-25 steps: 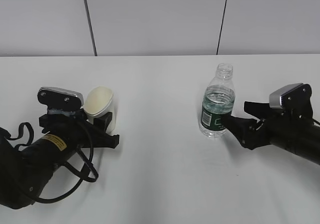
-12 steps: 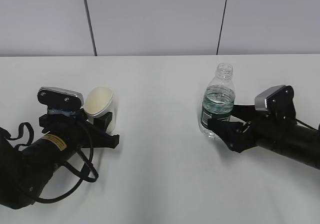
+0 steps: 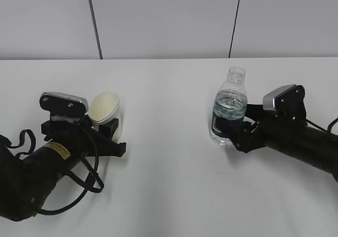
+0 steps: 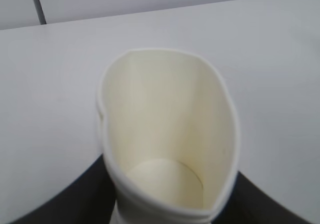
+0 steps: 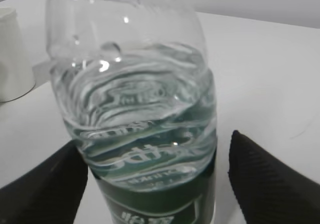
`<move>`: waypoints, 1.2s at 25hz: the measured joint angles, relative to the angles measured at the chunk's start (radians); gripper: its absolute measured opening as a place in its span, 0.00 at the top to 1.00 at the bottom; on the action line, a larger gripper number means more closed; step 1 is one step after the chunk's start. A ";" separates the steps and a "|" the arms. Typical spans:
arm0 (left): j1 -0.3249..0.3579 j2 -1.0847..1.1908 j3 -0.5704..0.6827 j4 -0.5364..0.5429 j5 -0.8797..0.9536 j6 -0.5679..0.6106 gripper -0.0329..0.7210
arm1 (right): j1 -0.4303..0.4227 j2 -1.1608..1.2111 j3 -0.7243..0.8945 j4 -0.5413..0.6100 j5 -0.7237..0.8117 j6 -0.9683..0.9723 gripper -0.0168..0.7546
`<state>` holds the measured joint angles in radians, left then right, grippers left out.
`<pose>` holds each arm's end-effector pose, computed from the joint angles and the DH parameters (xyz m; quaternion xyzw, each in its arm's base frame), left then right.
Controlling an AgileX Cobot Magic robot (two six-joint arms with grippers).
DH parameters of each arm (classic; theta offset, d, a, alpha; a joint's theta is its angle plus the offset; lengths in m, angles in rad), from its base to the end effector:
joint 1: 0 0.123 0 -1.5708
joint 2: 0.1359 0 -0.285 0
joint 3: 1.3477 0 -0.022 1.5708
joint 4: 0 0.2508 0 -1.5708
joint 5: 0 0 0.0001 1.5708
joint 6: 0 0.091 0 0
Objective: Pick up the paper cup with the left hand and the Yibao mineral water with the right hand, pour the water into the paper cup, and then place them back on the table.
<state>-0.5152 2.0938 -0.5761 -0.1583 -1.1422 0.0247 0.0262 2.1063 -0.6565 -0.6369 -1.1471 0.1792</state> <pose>0.2827 -0.1451 0.0770 0.1462 0.7884 -0.1080 0.5877 0.3222 0.0578 0.0824 -0.2219 0.7591 0.2019 0.5778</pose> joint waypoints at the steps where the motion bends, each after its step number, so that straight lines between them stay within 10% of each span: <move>1: 0.000 0.000 0.000 0.000 0.000 0.000 0.51 | 0.004 0.000 -0.004 0.000 0.000 -0.001 0.14; 30: 0.000 0.000 0.000 0.000 0.000 0.000 0.51 | 0.032 0.005 -0.018 0.049 0.000 -0.005 0.32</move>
<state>-0.5152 2.0938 -0.5761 -0.1583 -1.1422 0.0247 0.0586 2.1114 -0.6744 -0.5876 -1.1471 0.1743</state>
